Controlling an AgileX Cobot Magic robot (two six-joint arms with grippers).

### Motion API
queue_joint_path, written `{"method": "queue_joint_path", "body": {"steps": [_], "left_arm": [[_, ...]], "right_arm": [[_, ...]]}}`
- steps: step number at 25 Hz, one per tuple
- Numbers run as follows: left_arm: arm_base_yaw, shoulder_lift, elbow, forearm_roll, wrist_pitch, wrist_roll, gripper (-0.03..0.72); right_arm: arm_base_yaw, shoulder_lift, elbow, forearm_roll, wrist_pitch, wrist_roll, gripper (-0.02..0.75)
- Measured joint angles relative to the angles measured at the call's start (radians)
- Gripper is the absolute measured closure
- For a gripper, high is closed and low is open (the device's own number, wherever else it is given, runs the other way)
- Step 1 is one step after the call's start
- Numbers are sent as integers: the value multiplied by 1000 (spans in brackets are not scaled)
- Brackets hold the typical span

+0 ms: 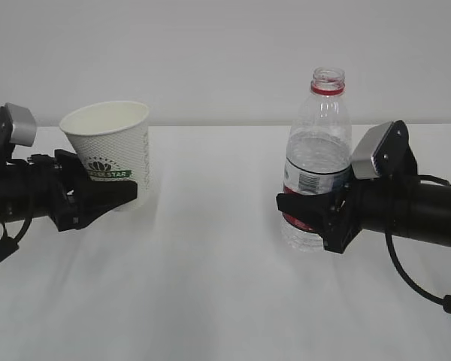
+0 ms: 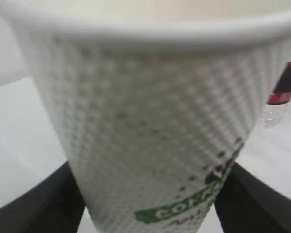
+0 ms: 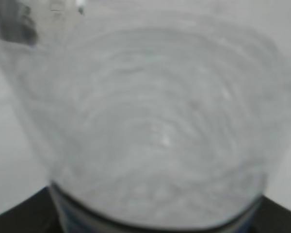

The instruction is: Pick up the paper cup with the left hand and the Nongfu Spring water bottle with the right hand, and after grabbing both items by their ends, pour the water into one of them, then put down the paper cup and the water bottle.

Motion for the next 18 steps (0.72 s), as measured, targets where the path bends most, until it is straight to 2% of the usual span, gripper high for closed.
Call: {"method": "queue_joint_path", "body": {"steps": [11, 13, 18], "left_arm": [[-2, -160, 60, 42, -8, 0, 148], [-20, -167, 60, 43, -8, 0, 149], [-118, -167, 60, 50, -10, 0, 150]], "right_arm": [[0, -2, 0, 0, -6, 17, 288], [0, -2, 0, 0, -13, 21, 288], [0, -2, 0, 0, -30, 28, 288]]}}
